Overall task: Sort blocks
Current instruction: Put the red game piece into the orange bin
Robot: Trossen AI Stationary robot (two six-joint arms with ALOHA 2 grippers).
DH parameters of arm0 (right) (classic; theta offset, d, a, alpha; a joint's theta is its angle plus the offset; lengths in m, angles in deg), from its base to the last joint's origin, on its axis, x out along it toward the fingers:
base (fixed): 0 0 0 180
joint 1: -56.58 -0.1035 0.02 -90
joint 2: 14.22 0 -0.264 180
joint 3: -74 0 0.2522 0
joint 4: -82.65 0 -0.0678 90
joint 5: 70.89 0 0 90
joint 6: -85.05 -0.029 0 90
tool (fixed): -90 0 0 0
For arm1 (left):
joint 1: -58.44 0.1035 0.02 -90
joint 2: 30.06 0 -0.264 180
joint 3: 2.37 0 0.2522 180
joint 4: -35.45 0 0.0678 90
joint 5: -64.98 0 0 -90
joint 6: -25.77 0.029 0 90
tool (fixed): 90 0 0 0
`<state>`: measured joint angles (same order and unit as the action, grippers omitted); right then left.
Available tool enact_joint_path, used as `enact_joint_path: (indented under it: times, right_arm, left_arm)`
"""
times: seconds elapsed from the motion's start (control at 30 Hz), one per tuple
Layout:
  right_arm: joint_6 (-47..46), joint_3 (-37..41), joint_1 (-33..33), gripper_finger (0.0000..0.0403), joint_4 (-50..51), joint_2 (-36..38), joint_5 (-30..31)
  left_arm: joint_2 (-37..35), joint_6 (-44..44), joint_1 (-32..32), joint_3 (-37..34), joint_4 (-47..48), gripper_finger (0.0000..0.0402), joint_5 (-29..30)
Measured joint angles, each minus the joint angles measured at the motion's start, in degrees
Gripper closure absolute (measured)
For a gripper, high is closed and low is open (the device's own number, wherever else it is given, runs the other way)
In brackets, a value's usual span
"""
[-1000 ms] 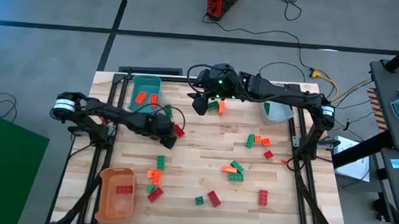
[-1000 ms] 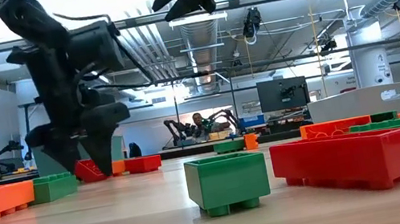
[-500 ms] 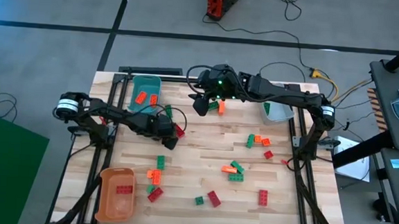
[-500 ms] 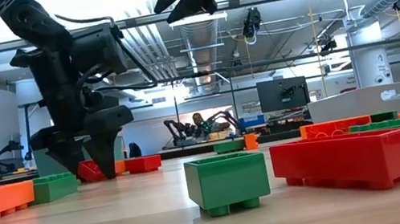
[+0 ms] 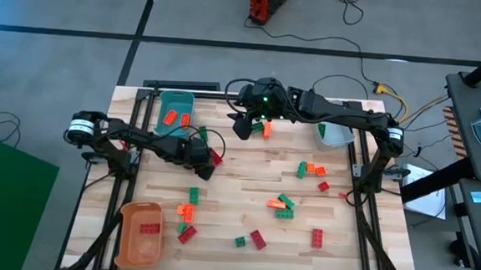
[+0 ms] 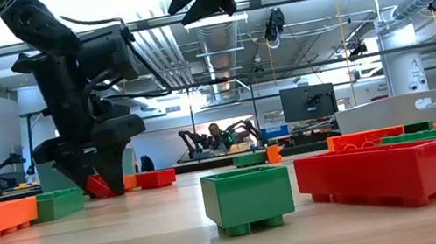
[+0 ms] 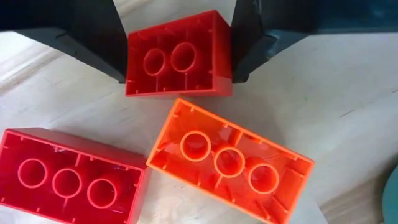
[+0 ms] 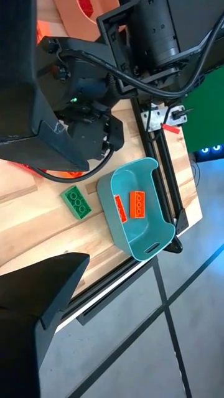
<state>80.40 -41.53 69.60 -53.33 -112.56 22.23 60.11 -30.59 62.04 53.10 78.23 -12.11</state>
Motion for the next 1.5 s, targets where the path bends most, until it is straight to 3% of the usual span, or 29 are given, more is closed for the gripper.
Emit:
enact_joint_path:
  times: [0.4,0.67,0.83,0.97,1.17,1.33,1.5]
  right_arm:
    - [0.7,0.0,0.0,0.0188,1.1,0.0,0.0]
    - [1.7,0.0,0.0,0.0188,2.5,0.0,0.0]
    - [3.1,0.0,0.0,0.0188,2.5,0.0,0.0]
    - [3.6,0.0,0.0,0.0188,2.5,0.1,0.0]
    - [4.2,0.0,0.0,0.0188,2.5,0.1,0.0]
    - [4.6,0.0,0.0,0.0187,2.5,0.1,0.0]
    - [3.8,0.0,0.0,0.0188,2.5,0.1,-0.1]
  left_arm:
    - [-5.3,0.3,0.0,-0.2,1.9,0.0186,-6.5]
    - [-17.8,2.3,-1.0,-0.2,3.1,0.0187,-17.1]
    - [-25.2,9.0,-4.3,6.0,10.5,0.0187,-23.4]
    - [-27.0,16.7,-10.3,16.7,20.8,0.0187,-27.2]
    - [-26.0,18.8,-25.2,30.1,37.6,0.0187,-26.0]
    - [-24.8,14.6,-37.1,32.1,41.4,0.0187,-25.1]
    - [-23.3,9.2,-46.3,29.0,40.6,0.0187,-24.4]
